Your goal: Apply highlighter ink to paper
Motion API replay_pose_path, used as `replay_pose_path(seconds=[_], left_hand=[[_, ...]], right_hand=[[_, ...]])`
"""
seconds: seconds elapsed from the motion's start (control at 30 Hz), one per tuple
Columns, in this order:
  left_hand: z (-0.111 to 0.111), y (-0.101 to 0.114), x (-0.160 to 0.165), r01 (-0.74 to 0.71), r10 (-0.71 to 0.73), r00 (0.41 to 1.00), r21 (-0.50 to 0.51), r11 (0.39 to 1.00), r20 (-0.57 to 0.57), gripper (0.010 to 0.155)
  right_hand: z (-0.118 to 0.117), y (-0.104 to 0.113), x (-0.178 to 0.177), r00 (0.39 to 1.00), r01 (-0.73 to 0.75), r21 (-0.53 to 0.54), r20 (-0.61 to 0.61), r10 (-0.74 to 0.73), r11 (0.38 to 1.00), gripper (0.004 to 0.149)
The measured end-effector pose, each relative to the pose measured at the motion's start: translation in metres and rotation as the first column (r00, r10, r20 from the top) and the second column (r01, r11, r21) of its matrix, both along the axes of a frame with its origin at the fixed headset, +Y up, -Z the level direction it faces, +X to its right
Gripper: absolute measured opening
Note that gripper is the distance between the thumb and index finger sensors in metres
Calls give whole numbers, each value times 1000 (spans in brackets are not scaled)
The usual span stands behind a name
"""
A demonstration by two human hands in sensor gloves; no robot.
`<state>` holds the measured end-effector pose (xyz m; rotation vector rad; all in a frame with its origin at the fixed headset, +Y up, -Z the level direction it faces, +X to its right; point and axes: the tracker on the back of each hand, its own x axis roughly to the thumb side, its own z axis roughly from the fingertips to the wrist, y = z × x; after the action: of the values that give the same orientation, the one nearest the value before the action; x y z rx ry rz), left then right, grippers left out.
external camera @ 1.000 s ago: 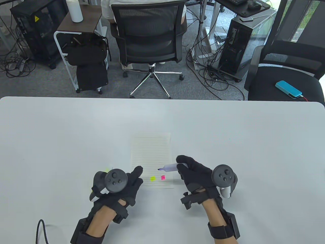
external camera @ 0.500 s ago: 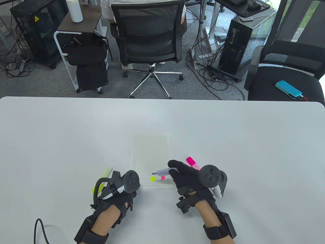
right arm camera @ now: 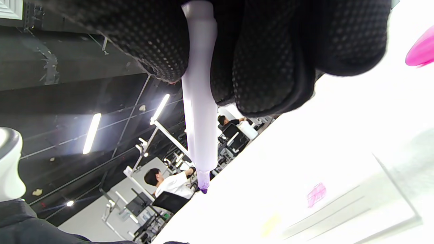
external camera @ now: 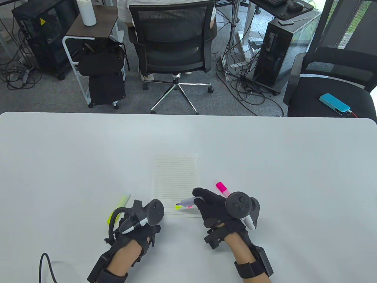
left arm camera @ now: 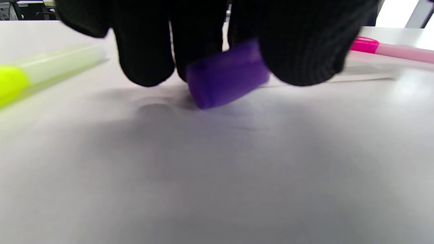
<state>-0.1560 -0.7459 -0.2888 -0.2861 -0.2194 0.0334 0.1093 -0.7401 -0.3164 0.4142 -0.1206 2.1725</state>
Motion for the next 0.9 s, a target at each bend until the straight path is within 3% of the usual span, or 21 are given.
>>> replay_pose_path(seconds=[0.17, 0.33, 0.6, 0.7, 0.9], left_hand=[[-1, 7, -7, -36, 39, 998, 81, 996, -39, 65], [-6, 9, -14, -103, 112, 993, 181, 978, -41, 57], [-18, -12, -19, -113, 114, 993, 28, 993, -17, 56], [-18, -19, -22, -121, 118, 992, -71, 990, -36, 58], [-16, -20, -20, -116, 113, 993, -86, 990, -35, 60]], right_hand=[[1, 1, -1, 1000, -2, 9, 18, 1, 1000, 39], [4, 7, -8, 995, -67, 61, 75, 62, 996, 39], [7, 23, -44, 985, -160, 136, 93, 148, 978, 38], [3, 25, -57, 979, -198, 111, 72, 191, 974, 38], [-9, 16, -64, 975, -204, 78, 105, 196, 976, 38]])
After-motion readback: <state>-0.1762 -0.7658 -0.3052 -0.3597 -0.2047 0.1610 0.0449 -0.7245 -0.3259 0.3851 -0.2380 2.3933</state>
